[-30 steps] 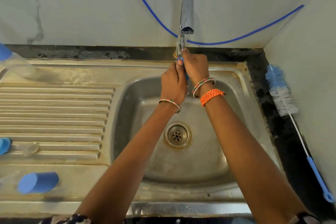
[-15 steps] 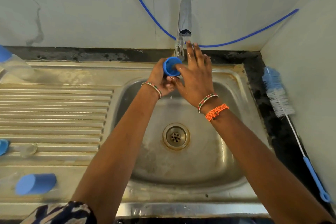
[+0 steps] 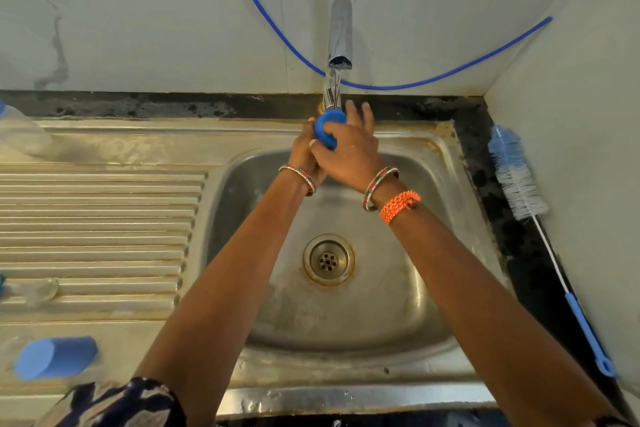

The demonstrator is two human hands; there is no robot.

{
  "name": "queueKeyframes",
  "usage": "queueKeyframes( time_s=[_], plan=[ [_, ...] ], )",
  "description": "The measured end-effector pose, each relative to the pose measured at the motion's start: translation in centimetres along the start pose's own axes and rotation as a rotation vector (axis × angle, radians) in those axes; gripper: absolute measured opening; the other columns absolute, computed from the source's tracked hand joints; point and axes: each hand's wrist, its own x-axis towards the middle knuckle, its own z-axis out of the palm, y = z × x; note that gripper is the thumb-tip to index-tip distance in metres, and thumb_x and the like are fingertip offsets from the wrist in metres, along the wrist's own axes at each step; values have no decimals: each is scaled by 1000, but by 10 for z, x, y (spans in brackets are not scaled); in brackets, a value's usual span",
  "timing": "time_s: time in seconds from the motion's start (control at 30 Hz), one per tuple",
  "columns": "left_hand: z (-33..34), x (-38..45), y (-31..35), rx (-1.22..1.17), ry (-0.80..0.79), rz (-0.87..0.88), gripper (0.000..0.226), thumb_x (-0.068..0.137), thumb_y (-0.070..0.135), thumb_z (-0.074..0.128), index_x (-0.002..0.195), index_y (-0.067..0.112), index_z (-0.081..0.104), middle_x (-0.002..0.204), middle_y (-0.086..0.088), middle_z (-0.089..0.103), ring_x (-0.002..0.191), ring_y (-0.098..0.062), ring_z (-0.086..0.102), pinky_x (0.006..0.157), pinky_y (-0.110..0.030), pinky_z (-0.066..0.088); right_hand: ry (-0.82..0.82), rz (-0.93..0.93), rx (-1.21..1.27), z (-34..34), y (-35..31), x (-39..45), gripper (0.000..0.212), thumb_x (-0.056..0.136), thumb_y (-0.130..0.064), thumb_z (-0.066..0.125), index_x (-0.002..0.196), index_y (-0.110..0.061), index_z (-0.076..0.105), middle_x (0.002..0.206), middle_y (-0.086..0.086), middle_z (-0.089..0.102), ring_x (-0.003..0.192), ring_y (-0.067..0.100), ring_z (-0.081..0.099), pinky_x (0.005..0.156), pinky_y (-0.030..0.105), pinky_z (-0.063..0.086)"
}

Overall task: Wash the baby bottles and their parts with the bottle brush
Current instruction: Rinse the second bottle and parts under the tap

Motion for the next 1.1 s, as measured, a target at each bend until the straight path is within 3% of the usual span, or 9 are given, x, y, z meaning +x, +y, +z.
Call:
queueKeyframes(
  time_s=[0.1,0.2,0.33,0.43,0.57,0.8,0.87,1.0,1.1],
  plan=[
    [-15,0,16,156,-26,-131,37,97,25,25,79,11,54,49,-2,51,36,-8,42,35,-16,32,-126,-328,-30,-4,23,3,23,91,-30,58,92,-10,69,121,13,52,118,29,46,93,42,42],
    [-22,-3,20,344,-124,-294,41,97,35,22,74,14,50,45,3,45,36,-8,39,33,-12,28,-18,-356,48,-5,34,7,22,86,-28,67,88,-7,70,87,6,58,78,22,54,68,33,44],
    [-25,3,8,375,147,-250,43,99,41,24,84,12,51,72,-6,57,60,-18,52,54,-25,41,305,-192,265,20,33,7,19,85,-20,68,96,-5,72,109,13,64,91,18,61,82,28,52],
    [-41,-2,-2,226,348,-177,27,97,21,30,80,10,46,75,-8,53,58,-18,45,55,-27,40,184,-92,164,52,47,2,19,86,-18,68,96,-3,73,106,17,65,91,23,61,87,27,48],
    [-61,-7,-6,224,398,-159,23,94,11,34,76,10,48,73,-5,53,58,-17,46,56,-28,42,270,-56,272,70,53,-2,21,89,-17,64,101,-2,72,122,9,59,98,13,58,93,15,42],
    [-60,-12,0,214,357,-127,26,95,10,33,79,9,52,75,-6,55,61,-18,49,61,-29,44,258,-38,240,76,47,7,23,87,-14,65,106,-1,69,117,11,63,96,18,62,86,9,38],
    [-57,-12,0,222,368,-134,26,96,11,32,79,9,53,76,-6,56,62,-17,50,61,-29,44,259,-25,231,77,45,7,20,84,-15,67,97,0,70,111,13,65,93,22,63,83,17,45],
    [-49,-11,5,232,327,-42,24,96,16,36,81,12,55,79,-4,58,67,-16,52,59,-27,44,315,136,591,65,31,12,23,84,-13,68,66,2,64,80,13,61,77,18,56,75,29,48],
    [-38,-12,4,220,223,32,24,97,16,35,92,10,58,78,-4,57,63,-14,51,60,-26,45,58,556,1423,55,18,13,23,94,-18,54,77,-3,58,74,13,59,62,22,60,59,30,54]
  ],
)
